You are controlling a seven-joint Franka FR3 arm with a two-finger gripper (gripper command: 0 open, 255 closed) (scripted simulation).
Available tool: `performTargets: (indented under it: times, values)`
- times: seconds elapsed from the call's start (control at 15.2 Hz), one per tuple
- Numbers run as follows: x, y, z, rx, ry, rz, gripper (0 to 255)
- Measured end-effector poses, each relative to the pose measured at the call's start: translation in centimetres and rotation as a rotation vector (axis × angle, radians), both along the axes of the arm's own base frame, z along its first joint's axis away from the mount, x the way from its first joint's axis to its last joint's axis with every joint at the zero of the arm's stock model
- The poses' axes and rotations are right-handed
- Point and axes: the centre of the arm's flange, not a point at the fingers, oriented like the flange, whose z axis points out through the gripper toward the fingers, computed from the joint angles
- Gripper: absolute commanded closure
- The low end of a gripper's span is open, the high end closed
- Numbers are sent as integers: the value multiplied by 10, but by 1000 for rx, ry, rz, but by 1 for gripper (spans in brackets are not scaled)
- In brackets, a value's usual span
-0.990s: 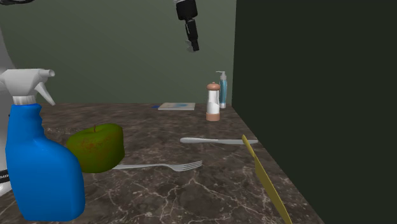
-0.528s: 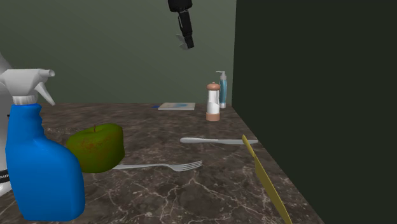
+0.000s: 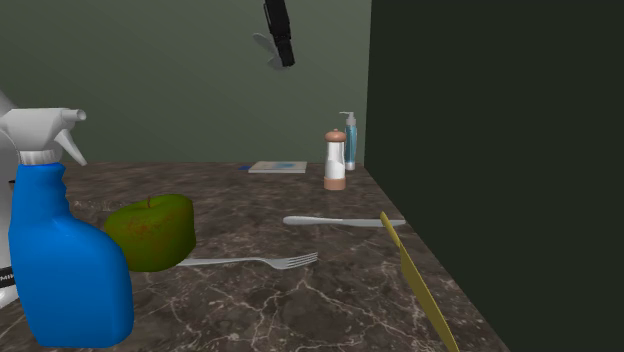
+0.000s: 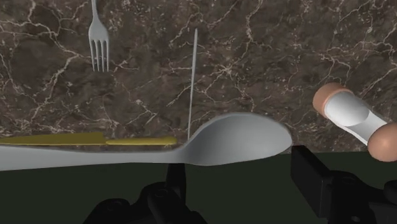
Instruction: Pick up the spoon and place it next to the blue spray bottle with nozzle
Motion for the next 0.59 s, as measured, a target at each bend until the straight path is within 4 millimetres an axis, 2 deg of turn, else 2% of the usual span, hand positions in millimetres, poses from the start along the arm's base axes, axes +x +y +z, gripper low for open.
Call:
performTargets:
  times: [0.59]
  values:
    - [-53,-106,-1,0,0,0,255]
